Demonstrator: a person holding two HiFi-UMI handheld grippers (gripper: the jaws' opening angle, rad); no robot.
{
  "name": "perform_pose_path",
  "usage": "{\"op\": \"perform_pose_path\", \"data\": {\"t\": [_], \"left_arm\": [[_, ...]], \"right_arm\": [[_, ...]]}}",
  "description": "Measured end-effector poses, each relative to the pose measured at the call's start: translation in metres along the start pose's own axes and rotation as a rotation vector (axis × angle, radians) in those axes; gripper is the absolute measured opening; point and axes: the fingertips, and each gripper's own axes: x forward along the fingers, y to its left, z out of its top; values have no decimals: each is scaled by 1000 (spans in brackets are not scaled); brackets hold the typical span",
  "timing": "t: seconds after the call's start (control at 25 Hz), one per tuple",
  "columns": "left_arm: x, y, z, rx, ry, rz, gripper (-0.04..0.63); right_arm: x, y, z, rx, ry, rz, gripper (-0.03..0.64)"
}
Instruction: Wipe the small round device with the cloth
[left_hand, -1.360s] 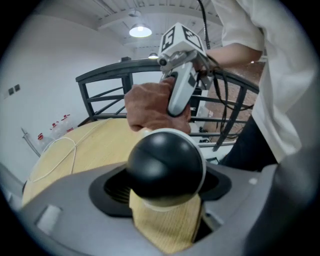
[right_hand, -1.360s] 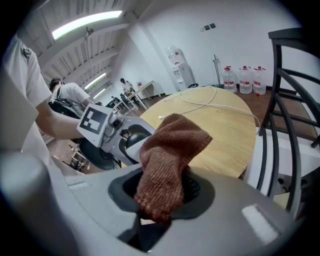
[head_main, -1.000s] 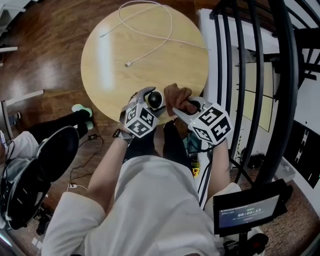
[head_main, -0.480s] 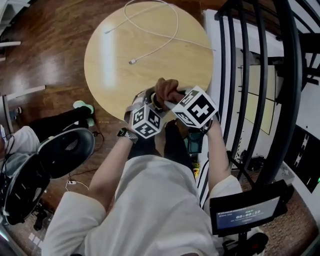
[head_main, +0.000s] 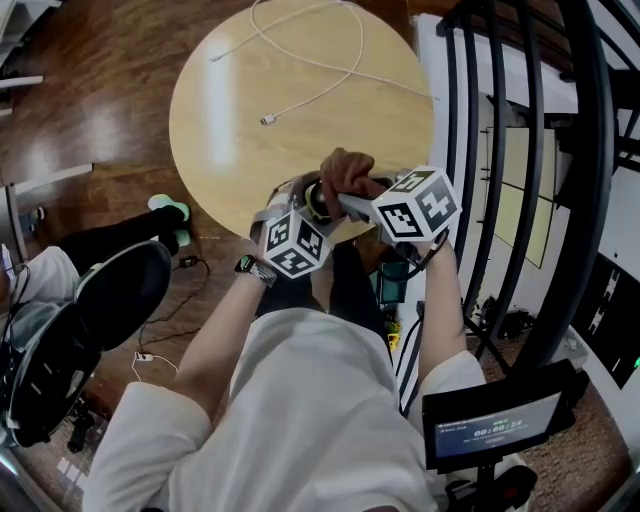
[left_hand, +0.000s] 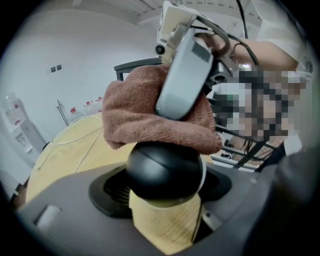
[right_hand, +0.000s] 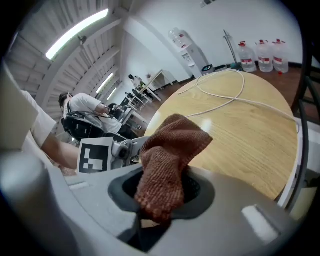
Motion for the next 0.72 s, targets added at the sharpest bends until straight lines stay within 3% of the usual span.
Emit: {"op": "perform_pose_path", "data": {"t": [0.08, 0.2, 0.4, 0.72], "left_arm": [[-2, -2, -1, 5, 0, -2, 376], [-5, -3, -2, 7, 0, -3, 376], [-12, -5, -4, 9, -7, -6, 377], [-16, -7, -6, 6, -19, -6, 379]], "right_arm": [[0, -9, -5, 35, -1, -18, 103], [9, -30, -26, 31, 87, -96, 103], [28, -32, -44, 98, 77, -28, 103], [52, -51, -63, 81, 134, -78, 103]]}}
